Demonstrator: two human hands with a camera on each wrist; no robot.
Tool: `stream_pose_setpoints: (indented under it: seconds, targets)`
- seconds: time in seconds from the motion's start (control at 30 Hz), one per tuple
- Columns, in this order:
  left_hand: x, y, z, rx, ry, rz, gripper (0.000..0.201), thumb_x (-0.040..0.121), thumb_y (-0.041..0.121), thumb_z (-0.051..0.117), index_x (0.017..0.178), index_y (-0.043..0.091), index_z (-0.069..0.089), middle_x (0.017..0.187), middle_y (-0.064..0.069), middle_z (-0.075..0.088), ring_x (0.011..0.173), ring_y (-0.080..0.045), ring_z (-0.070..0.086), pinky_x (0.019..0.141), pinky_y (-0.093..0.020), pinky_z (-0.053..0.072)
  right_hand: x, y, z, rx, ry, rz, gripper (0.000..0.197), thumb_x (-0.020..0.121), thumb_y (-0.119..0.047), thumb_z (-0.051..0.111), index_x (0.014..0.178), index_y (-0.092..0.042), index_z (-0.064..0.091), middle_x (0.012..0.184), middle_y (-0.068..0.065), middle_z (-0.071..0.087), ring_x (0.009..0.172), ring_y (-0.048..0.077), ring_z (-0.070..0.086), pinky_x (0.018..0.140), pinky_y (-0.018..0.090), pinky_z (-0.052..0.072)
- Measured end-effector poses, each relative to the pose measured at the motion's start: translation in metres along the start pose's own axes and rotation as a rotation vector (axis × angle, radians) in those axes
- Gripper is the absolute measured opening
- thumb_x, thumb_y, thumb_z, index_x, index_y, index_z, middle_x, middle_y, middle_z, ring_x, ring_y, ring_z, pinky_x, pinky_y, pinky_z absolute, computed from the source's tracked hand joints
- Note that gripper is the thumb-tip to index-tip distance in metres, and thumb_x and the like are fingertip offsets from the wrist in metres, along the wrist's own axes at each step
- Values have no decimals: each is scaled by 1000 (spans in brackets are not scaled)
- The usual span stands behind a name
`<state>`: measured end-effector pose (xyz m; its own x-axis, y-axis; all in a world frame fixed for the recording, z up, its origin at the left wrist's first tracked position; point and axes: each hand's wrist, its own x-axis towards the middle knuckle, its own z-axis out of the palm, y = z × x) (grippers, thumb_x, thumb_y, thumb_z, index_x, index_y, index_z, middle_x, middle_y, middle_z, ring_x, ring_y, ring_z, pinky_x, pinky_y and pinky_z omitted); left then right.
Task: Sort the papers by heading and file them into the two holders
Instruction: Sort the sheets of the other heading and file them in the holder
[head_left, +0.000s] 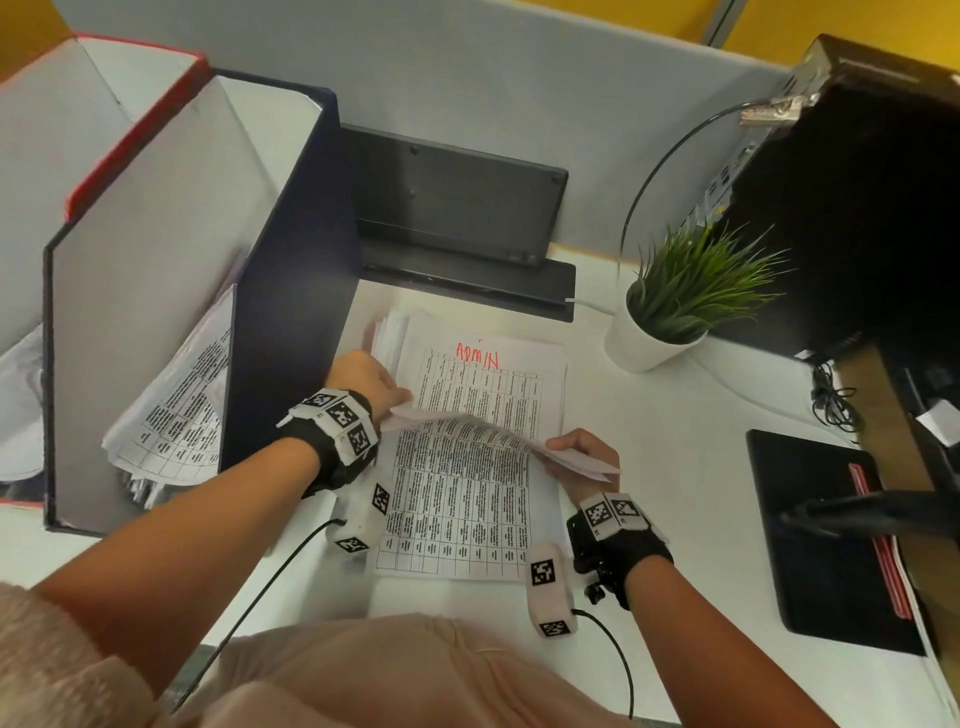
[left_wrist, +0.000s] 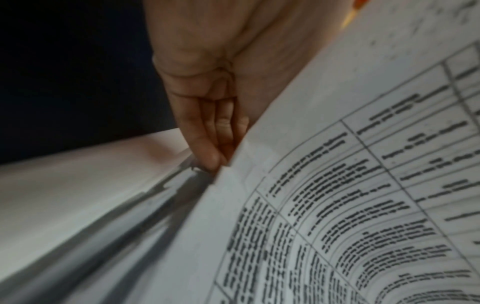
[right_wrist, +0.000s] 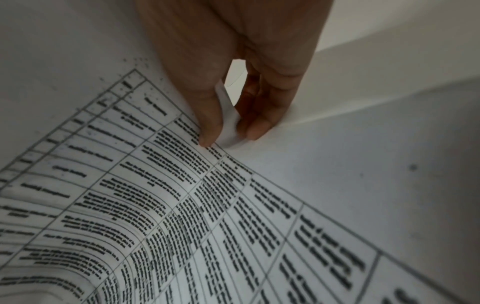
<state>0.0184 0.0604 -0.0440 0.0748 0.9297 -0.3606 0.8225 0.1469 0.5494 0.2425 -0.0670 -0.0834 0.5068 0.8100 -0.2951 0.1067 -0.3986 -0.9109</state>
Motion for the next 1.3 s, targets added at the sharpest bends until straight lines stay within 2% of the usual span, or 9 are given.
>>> stream_pose_setpoints:
  seconds: [0.13,0.27,0.37,0.57,0.73,0.87,1.03,1.2,1.3]
  targets:
    - [-4,-2,2,-11,-1,44,21,86,19,64,72,3,71,68,-7,65,64,-18,60,63,-28,50,4,4,3,-38,41,61,29,69,-2,78,59,-15,55,68,5,62,61,16,56,63,29,52]
    - [-10,-7,7,-25,31,113,36,91,18,58,56,12,62,53,-2,57,51,-16,55,52,-21,42,5,3,2,-39,41,41,35,72,11,70,56,-14,52,65,4,58,63,20,53,59,26,47]
    - [-17,-12,12,-20,195,231,16,90,17,59,90,10,74,78,-7,67,71,-21,61,65,-23,45,5,4,0,71,49,75,40,73,24,54,56,-12,52,73,9,57,72,25,52,64,29,48]
    - [-25,-18,22,-378,200,277,17,89,4,55,83,17,64,80,2,65,57,-8,58,45,-13,45,9,6,0,-104,76,76,35,72,4,72,56,-13,45,62,2,53,61,14,49,52,10,40]
    - [-24,-22,24,-729,58,110,33,85,-15,41,67,10,51,92,-10,64,73,-15,56,59,-19,45,7,1,0,17,107,156,46,63,-6,84,101,1,59,95,17,66,81,24,61,75,34,54]
    - [-24,-19,21,-800,8,82,36,82,-21,36,62,7,46,85,-10,63,59,-11,46,46,-9,39,7,-2,-1,38,11,31,58,70,6,74,118,-10,48,91,12,60,71,18,54,60,20,46]
    - [-14,-14,12,-778,0,-70,29,89,-2,39,70,13,55,72,-7,56,62,-18,49,57,-25,40,9,3,-2,-92,16,140,17,74,-8,76,74,-13,60,78,5,62,68,16,55,71,22,51]
    - [3,-11,3,-384,-54,-225,27,92,9,49,107,-12,59,97,-28,64,88,-36,62,85,-43,52,5,4,-2,4,-20,-3,42,79,21,52,58,-16,55,61,2,53,54,4,51,57,9,41]
    - [6,-9,-2,-330,-83,-264,37,85,18,66,106,-12,60,109,-25,64,87,-32,62,80,-36,51,2,1,-2,43,0,-7,46,73,27,48,56,-15,54,57,3,47,44,-1,44,45,5,32]
